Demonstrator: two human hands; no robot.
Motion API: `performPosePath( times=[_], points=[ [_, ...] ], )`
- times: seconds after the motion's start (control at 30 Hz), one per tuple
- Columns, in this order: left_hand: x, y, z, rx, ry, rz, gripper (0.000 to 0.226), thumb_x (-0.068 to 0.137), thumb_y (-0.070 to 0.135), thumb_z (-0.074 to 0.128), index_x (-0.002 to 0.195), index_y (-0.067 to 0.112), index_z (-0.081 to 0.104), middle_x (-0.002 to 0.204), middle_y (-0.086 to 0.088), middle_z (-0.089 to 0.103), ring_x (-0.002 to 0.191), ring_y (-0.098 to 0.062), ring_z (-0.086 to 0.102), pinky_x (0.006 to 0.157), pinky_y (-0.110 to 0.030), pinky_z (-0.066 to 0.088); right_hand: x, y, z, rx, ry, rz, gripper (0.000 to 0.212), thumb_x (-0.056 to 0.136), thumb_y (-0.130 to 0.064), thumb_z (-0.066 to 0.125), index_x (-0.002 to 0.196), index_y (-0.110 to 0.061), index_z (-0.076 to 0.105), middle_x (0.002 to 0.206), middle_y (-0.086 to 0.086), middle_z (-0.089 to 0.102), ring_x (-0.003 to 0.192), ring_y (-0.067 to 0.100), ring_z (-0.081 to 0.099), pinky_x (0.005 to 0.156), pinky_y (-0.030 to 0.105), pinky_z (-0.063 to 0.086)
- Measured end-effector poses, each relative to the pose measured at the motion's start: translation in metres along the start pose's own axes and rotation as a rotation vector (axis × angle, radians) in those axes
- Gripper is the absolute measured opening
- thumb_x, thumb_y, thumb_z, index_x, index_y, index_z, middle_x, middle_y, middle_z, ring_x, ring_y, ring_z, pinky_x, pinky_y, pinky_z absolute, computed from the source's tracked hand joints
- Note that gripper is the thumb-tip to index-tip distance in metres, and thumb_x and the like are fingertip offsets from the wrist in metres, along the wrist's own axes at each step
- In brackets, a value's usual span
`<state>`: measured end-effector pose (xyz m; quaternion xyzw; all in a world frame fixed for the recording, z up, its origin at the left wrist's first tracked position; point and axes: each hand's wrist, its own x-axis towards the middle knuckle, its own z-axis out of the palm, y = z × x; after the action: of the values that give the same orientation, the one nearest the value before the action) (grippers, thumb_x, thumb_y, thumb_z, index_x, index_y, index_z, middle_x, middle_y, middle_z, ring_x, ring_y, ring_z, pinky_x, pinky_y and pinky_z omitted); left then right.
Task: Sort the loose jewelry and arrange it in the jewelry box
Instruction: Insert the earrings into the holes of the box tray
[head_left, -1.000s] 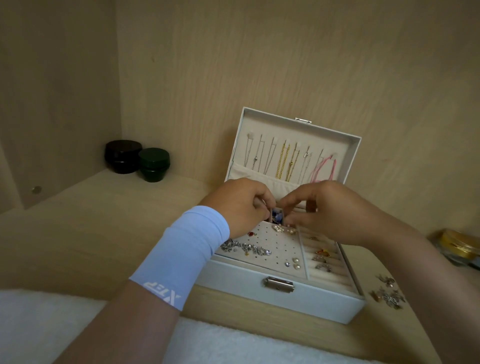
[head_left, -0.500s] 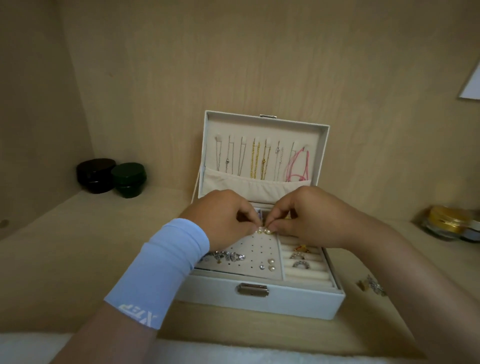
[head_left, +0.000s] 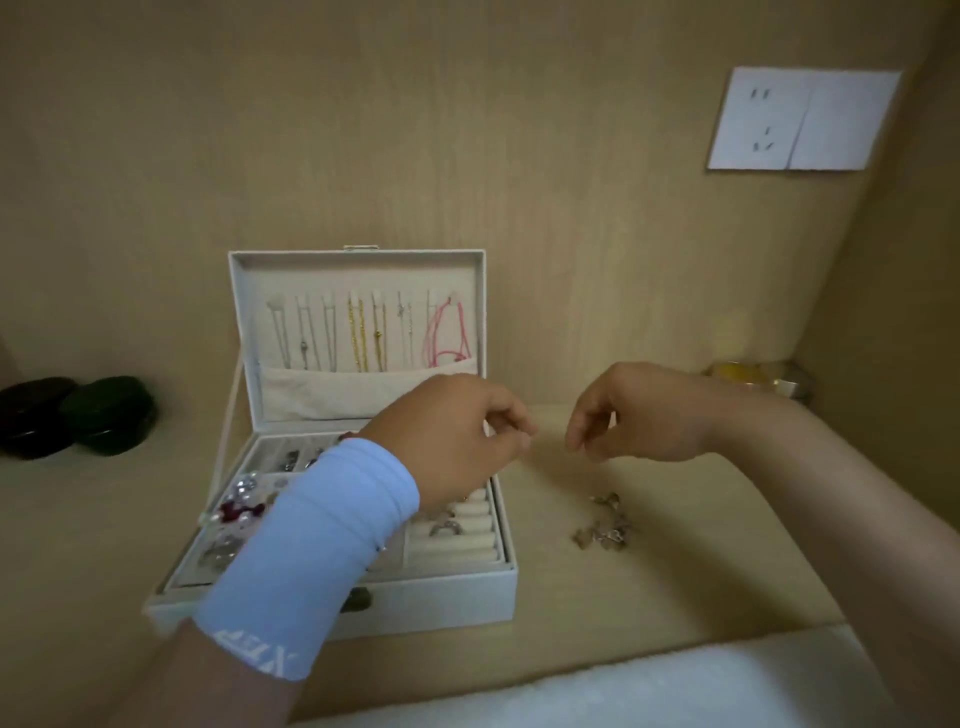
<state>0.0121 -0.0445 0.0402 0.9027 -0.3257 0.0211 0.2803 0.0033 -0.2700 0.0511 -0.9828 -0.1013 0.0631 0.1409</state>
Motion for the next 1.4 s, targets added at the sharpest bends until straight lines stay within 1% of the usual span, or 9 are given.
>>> performPosePath(
  times=[0.2, 0.37, 0.53, 0.67, 0.77, 0.87, 1.0, 1.27, 1.4],
  points=[
    [0.048, 0.031, 0.061, 0.138, -0.235, -0.009, 0.016, 0.087, 0.027, 0.067, 0.101, 0.031, 0.074, 0.098, 0.014, 0.071, 0.076, 0.0, 0.058, 0.079, -0.016, 0.045, -0.001, 0.052, 0.014, -0.002, -0.102, 0.091, 0.025, 0.081, -0.009, 0.073, 0.091, -0.031, 0.078, 0.058, -0.021, 0.061, 0.049, -0.011, 0.052, 0.05, 0.008, 0.037],
    [0.059, 0.034, 0.084, 0.284, -0.339, -0.119, 0.015, 0.08, 0.033, 0.073, 0.095, 0.033, 0.075, 0.098, 0.012, 0.072, 0.094, -0.012, 0.066, 0.092, -0.03, 0.052, 0.006, 0.053, 0.029, 0.133, -0.176, -0.004, 0.026, 0.075, -0.007, 0.083, 0.1, -0.016, 0.079, 0.068, -0.015, 0.062, 0.054, -0.007, 0.05, 0.053, 0.004, 0.036],
    [0.051, 0.027, 0.083, 0.251, -0.327, -0.157, 0.014, 0.083, 0.022, 0.069, 0.093, 0.031, 0.075, 0.082, 0.017, 0.065, 0.087, -0.006, 0.063, 0.088, -0.025, 0.052, 0.012, 0.056, 0.037, 0.166, -0.175, -0.021, 0.02, 0.075, -0.017, 0.086, 0.094, -0.019, 0.08, 0.071, -0.012, 0.07, 0.059, -0.009, 0.054, 0.06, 0.005, 0.041],
    [0.044, 0.028, 0.072, 0.228, -0.306, -0.149, 0.019, 0.087, 0.021, 0.062, 0.095, 0.031, 0.076, 0.085, 0.017, 0.067, 0.09, -0.006, 0.064, 0.089, -0.027, 0.052, 0.011, 0.059, 0.033, 0.212, -0.139, -0.003, 0.016, 0.075, -0.028, 0.087, 0.088, -0.021, 0.081, 0.076, -0.01, 0.074, 0.07, 0.001, 0.061, 0.071, 0.016, 0.047],
    [0.038, 0.035, 0.069, 0.245, -0.337, -0.132, 0.011, 0.08, 0.036, 0.07, 0.09, 0.033, 0.075, 0.085, 0.02, 0.069, 0.087, 0.0, 0.063, 0.085, -0.025, 0.052, 0.011, 0.06, 0.027, 0.253, -0.133, -0.002, 0.009, 0.077, -0.024, 0.085, 0.081, -0.018, 0.079, 0.062, -0.01, 0.068, 0.054, 0.01, 0.054, 0.058, 0.023, 0.046],
    [0.033, 0.036, 0.074, 0.338, -0.407, -0.105, 0.02, 0.074, 0.044, 0.077, 0.091, 0.035, 0.073, 0.084, 0.023, 0.068, 0.086, 0.001, 0.063, 0.086, -0.024, 0.05, 0.01, 0.059, 0.023, 0.281, -0.141, -0.01, 0.004, 0.082, -0.015, 0.079, 0.079, -0.018, 0.078, 0.07, -0.003, 0.073, 0.049, 0.01, 0.054, 0.056, 0.025, 0.047],
    [0.03, 0.031, 0.078, 0.349, -0.35, -0.069, 0.011, 0.077, 0.034, 0.076, 0.087, 0.032, 0.075, 0.075, 0.019, 0.063, 0.086, -0.002, 0.064, 0.083, -0.022, 0.048, 0.011, 0.054, 0.024, 0.362, -0.126, -0.067, 0.011, 0.086, -0.004, 0.07, 0.087, -0.012, 0.078, 0.076, 0.005, 0.075, 0.055, 0.02, 0.057, 0.052, 0.021, 0.046],
    [0.023, 0.021, 0.045, -0.048, -0.149, -0.055, 0.012, 0.078, 0.029, 0.08, 0.087, 0.036, 0.075, 0.074, 0.018, 0.068, 0.072, -0.006, 0.061, 0.079, -0.026, 0.052, 0.004, 0.044, 0.02, 0.438, -0.201, -0.058, 0.013, 0.087, -0.01, 0.073, 0.095, -0.019, 0.078, 0.083, -0.005, 0.077, 0.055, 0.01, 0.061, 0.045, 0.021, 0.032],
    [0.013, 0.007, 0.022, -0.137, -0.082, -0.064, 0.014, 0.083, 0.027, 0.077, 0.094, 0.037, 0.075, 0.078, 0.016, 0.07, 0.076, -0.004, 0.063, 0.076, -0.017, 0.049, 0.002, 0.038, 0.018, 0.499, -0.189, -0.04, 0.01, 0.088, -0.014, 0.075, 0.091, -0.023, 0.075, 0.079, -0.009, 0.075, 0.06, 0.01, 0.061, 0.044, 0.018, 0.032]
  ],
)
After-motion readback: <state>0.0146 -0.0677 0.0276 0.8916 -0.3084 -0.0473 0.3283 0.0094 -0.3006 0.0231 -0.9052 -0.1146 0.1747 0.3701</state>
